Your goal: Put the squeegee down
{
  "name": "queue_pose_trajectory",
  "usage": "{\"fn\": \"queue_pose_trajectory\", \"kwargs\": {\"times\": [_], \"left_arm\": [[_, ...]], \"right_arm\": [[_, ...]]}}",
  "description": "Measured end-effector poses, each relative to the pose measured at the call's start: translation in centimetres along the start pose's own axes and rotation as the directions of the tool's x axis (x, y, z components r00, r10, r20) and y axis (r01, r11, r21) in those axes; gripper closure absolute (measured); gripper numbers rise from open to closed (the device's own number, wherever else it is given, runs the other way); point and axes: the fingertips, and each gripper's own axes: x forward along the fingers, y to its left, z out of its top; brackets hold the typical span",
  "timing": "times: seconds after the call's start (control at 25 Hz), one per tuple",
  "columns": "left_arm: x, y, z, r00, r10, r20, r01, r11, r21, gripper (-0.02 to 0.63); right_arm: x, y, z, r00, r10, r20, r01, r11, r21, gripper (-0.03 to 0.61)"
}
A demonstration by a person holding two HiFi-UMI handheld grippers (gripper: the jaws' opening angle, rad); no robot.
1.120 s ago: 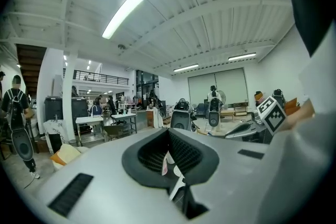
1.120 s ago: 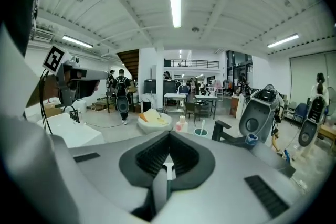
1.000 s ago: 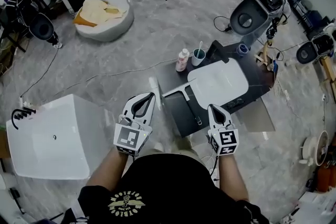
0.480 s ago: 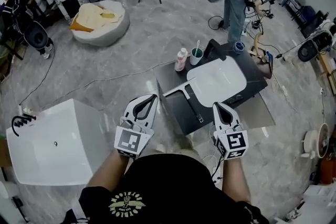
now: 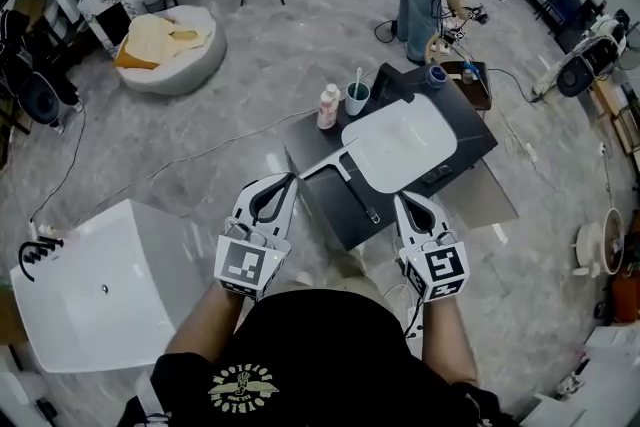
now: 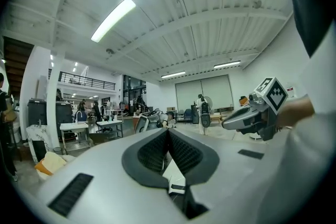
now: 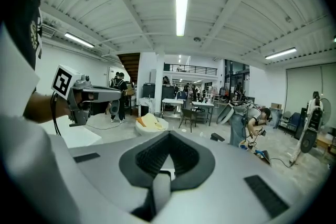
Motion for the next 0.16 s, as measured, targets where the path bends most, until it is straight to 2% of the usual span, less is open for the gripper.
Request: {"fn": "queue_pose_trajectory", "kwargs": {"times": [0.16], "left_arm": [[0.47, -1.01, -0.05, 1.000, -0.023, 0.000, 0.023, 1.000, 0.003, 0.591]], "right_arm": [[-0.69, -0.16, -0.31, 1.000, -0.005, -0.006, 0.005, 1.000, 0.007, 0.551]]}}
